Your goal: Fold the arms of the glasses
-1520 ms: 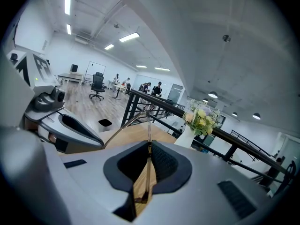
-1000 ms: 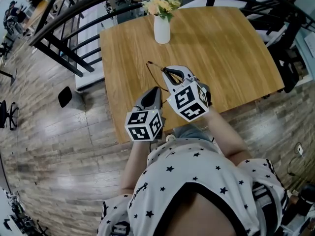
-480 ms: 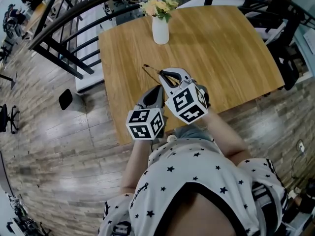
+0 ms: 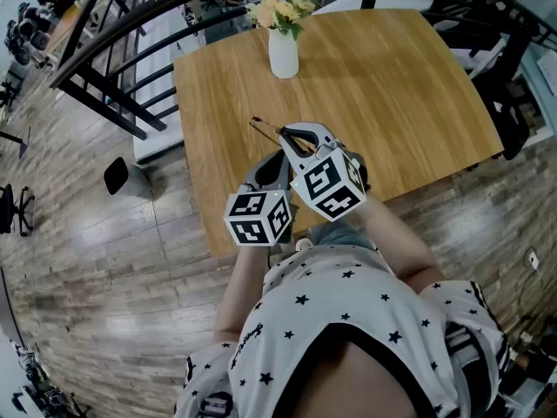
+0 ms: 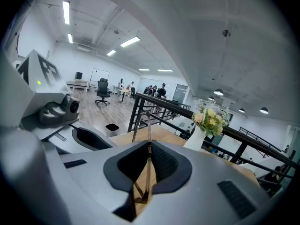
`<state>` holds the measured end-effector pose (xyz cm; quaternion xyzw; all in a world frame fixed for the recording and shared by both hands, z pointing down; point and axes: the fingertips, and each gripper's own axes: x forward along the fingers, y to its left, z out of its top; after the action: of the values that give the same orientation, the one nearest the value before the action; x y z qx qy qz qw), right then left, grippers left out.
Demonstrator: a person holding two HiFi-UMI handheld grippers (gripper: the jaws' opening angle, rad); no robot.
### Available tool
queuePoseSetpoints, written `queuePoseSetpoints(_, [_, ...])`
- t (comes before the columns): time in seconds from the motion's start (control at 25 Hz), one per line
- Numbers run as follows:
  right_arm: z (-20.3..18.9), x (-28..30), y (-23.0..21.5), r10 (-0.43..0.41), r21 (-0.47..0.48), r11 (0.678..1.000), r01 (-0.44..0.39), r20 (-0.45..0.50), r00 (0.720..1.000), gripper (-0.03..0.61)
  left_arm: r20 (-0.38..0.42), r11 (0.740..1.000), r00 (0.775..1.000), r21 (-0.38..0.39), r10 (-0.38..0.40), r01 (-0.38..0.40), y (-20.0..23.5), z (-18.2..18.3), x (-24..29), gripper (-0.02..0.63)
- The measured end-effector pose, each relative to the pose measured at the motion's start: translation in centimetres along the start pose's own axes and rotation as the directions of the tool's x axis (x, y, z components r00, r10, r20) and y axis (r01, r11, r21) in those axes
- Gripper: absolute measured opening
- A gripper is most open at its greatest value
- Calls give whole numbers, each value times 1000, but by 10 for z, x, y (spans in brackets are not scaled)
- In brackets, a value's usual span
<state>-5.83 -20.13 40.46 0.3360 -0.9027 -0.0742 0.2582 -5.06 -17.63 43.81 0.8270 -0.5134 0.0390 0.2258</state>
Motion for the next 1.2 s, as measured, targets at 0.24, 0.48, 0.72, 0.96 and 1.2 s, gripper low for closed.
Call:
queuePoseSetpoints(0.24, [0,-2,-1,3,4,1000,-3,1,1000,23,4,1000,1000,0,-2,2,-2,3,0,14])
queuePoseSetpoints(0.48, [-2,-5,-5,-9,3,1000,9,-5,1000,23,7,1000,1000,7,-5,5,-4,5,0,14])
queuePoseSetpoints(0.72, [-10,-8,-13,-28,7,1000,28,-17,999,23,22,1000,1000,1,9,-9,0,7,-5,14])
queuePoseSetpoints(0.96, [-14,-9,-21,-43,10,999,43,-26,999,23,34,999,999,-19,37,-36,10,8,-11,15])
queuePoseSetpoints(1.2, [-16,-12,-32,-69,17,997,69,-28,997,23,54,998,997,-37,46,-45,16,8,-21,15])
